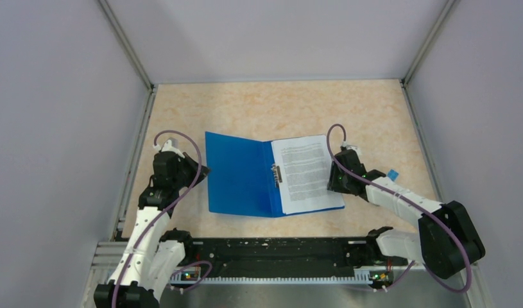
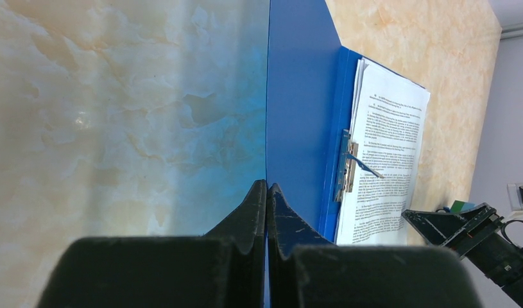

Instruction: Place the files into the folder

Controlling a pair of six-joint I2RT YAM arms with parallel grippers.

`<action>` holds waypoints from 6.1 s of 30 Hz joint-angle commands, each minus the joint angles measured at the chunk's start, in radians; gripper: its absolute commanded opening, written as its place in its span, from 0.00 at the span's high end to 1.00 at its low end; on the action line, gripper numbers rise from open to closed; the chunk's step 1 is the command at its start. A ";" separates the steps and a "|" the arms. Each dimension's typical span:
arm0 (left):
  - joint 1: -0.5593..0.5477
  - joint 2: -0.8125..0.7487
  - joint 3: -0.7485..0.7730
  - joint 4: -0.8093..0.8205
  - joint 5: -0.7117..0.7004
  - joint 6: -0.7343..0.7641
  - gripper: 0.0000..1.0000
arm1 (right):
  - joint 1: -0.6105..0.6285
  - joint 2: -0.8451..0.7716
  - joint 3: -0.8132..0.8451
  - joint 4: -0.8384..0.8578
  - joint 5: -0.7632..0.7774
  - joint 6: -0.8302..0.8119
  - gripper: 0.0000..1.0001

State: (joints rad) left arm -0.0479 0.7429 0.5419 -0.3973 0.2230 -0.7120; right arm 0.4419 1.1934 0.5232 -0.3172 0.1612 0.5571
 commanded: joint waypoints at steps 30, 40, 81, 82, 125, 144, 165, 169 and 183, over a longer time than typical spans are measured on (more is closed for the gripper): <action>-0.017 0.002 0.031 0.028 -0.019 -0.010 1.00 | 0.049 0.022 0.009 0.027 -0.006 0.032 0.63; -0.017 0.003 0.033 0.027 -0.016 -0.009 1.00 | 0.052 -0.023 0.074 -0.032 0.006 0.016 0.60; -0.018 0.006 0.074 -0.008 0.025 0.039 1.00 | 0.557 0.711 1.059 -0.405 0.337 -0.196 0.70; -0.018 0.004 0.075 -0.008 0.023 0.039 1.00 | 0.558 0.715 1.063 -0.405 0.334 -0.200 0.70; -0.018 0.007 0.064 -0.025 -0.013 0.030 1.00 | 0.604 0.753 1.049 -0.431 0.365 -0.214 0.87; -0.018 0.009 0.065 -0.060 -0.083 0.010 1.00 | 0.605 0.721 0.979 -0.416 0.315 -0.190 0.91; -0.018 0.004 0.063 -0.090 -0.135 -0.011 1.00 | 0.605 0.614 0.846 -0.349 0.253 -0.153 0.92; -0.018 0.002 0.062 -0.090 -0.136 -0.011 1.00 | 0.606 0.606 0.853 -0.349 0.250 -0.155 0.90; -0.018 -0.003 0.062 -0.089 -0.122 -0.006 1.00 | 0.605 0.586 0.866 -0.360 0.243 -0.162 0.88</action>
State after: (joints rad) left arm -0.0673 0.7509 0.5743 -0.5026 0.1329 -0.7200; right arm 1.0325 1.8385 1.3739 -0.6575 0.4091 0.3939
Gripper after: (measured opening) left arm 0.012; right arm 0.121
